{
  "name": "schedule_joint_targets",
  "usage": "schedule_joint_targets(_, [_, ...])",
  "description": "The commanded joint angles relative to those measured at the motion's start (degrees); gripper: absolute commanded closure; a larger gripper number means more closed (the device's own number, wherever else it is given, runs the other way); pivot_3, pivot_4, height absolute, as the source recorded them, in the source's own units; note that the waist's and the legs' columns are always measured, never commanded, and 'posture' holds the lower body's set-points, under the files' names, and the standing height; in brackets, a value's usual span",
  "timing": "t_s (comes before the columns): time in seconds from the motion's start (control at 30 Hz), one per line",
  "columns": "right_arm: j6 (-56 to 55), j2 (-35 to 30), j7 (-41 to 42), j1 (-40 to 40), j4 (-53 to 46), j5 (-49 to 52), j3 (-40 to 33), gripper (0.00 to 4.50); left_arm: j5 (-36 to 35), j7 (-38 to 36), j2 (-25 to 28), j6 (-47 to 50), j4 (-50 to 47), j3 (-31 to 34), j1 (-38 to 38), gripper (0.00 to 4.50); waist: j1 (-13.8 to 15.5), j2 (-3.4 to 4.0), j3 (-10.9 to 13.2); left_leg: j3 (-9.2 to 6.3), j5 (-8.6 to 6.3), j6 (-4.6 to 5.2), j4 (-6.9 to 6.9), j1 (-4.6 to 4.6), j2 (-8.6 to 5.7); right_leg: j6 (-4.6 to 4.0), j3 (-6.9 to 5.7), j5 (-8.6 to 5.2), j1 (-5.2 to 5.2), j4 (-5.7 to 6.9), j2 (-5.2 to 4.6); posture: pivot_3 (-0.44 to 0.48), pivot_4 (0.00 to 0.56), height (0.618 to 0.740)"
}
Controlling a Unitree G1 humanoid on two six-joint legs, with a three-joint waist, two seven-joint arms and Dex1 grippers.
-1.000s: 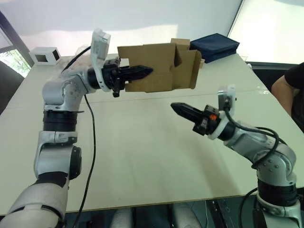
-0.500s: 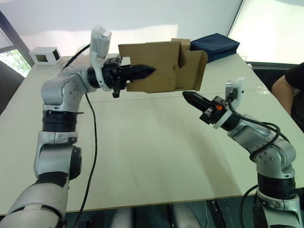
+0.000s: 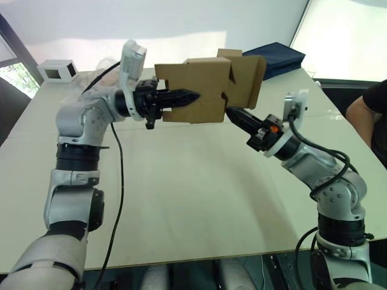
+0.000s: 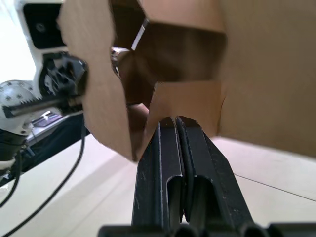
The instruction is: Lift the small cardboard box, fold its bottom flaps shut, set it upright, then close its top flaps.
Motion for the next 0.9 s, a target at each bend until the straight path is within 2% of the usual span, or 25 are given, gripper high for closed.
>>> schedule_joint_targets(0.03, [-0.22, 0.36, 0.04, -1.45, -2.46, 1.21, -0.25, 4.46, -0.80, 0.31, -0.09, -0.75, -1.76, 0.52, -0.34, 4.50, 0.00, 0.00, 0.00, 0.00, 0.00, 0.00, 0.00, 0.00, 0.00, 0.00, 0.00, 0.00, 0.00, 0.00, 0.00, 0.000, 0.150, 0.740])
schedule_joint_targets(0.6, [1.33, 0.52, 0.84, -3.08, -3.26, 1.95, 1.82, 4.46, -1.23, 1.17, 0.27, -1.06, -1.60, 1.81, -0.45, 4.50, -0.03, 0.00, 0.00, -0.01, 0.00, 0.00, 0.00, 0.00, 0.00, 0.00, 0.00, 0.00, 0.00, 0.00, 0.00, 0.000, 0.150, 0.740])
schedule_joint_targets(0.9, [5.13, -5.47, 1.85, -1.68, -5.96, 6.49, -2.33, 4.46, -1.14, 0.41, 1.24, -1.83, -1.51, 1.85, -0.60, 4.50, 0.05, 0.00, 0.00, 0.00, 0.00, 0.01, 0.00, 0.00, 0.00, 0.00, 0.00, 0.00, 0.00, -0.01, -0.01, 0.000, 0.150, 0.740])
